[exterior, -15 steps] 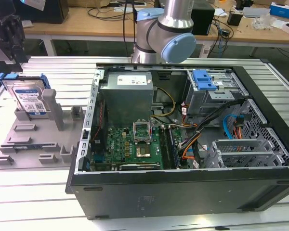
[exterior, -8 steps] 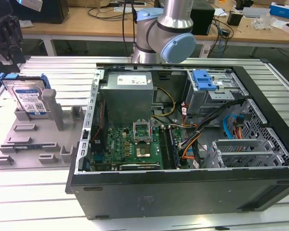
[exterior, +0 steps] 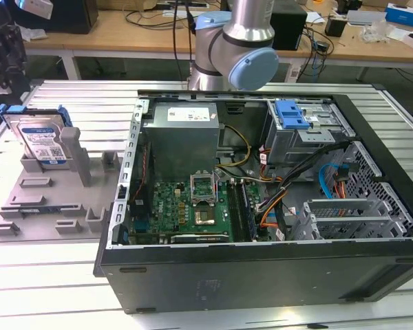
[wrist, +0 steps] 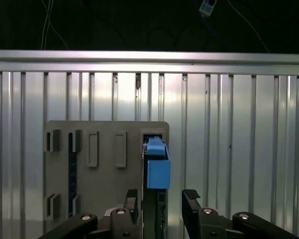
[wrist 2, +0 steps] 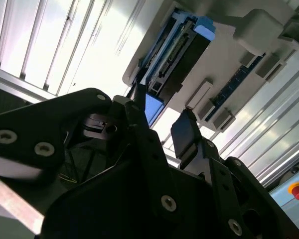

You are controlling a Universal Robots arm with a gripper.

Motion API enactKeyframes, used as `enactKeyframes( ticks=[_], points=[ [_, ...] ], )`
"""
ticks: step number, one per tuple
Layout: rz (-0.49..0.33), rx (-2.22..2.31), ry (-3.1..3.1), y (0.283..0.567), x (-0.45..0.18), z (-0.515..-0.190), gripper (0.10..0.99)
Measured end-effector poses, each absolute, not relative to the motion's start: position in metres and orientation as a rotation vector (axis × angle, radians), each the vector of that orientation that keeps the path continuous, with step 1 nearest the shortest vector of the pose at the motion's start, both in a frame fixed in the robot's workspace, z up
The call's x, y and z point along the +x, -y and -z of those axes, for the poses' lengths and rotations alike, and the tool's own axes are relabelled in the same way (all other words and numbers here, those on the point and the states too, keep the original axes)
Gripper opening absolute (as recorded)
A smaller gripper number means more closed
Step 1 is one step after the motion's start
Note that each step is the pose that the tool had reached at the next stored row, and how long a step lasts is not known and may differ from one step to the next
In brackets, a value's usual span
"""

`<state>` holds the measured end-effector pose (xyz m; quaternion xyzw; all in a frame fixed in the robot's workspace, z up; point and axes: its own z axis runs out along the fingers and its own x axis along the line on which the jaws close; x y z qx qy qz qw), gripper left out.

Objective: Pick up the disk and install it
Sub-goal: 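Pick up the disk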

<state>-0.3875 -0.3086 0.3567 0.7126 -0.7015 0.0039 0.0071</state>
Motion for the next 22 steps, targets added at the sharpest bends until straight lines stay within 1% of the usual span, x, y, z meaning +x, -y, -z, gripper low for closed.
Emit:
enactKeyframes(
  ticks=[8,22],
  points=[
    [-0.012,2.228,2.194,0.306,-0.394,-0.351,0.482],
    [-0.011,2.228,2.193,0.312,-0.394,-0.340,0.482]
  ],
)
